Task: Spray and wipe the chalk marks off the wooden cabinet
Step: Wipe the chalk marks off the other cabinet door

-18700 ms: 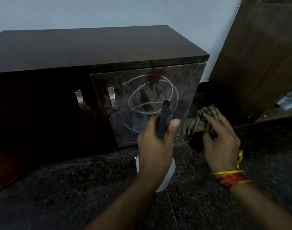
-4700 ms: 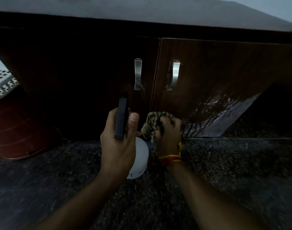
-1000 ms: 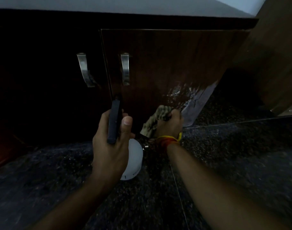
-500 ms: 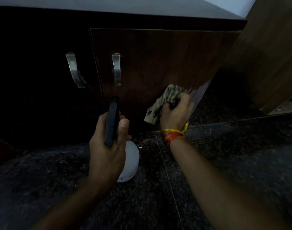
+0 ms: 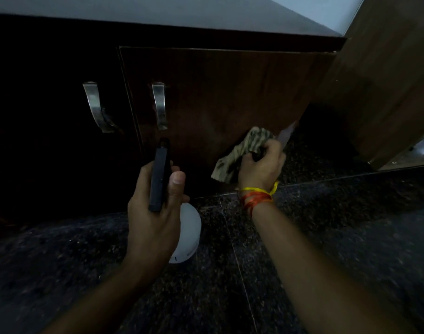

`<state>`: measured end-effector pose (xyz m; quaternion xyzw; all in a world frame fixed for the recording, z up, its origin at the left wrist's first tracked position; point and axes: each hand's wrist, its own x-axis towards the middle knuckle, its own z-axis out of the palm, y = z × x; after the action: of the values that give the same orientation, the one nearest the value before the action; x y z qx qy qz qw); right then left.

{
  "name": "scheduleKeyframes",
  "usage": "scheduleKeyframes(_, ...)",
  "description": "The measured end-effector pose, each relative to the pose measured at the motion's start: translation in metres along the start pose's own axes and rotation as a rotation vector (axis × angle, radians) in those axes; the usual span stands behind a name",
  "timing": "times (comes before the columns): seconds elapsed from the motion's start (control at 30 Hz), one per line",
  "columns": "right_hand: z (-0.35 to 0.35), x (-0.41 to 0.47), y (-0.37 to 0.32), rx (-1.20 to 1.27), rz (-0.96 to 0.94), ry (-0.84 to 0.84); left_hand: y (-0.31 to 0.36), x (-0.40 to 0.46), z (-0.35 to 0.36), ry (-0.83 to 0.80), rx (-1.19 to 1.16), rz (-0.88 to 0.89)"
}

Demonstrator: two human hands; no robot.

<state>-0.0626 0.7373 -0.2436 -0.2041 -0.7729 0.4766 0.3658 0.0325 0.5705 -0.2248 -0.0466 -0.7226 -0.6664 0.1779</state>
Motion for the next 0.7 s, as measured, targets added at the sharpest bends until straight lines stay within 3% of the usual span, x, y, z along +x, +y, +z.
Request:
scheduleKeyframes(0.13,0.001,-0.009,0.022,-0.063,0.106,-0.118,-0.001,-0.001,0.001,0.005,0.009,-0.024)
scheduleKeyframes(0.4,-0.017,0.031,-0.027,0.028,-0.153,0.12,-0.005,-0.001,0.008,0.0,-0.003,-0.05)
scheduleKeyframes(0.7,-0.016,0.017,0.012,-0.044,-0.044,0.034,-0.001,0.009,0.015,0.025,-0.026,-0.027)
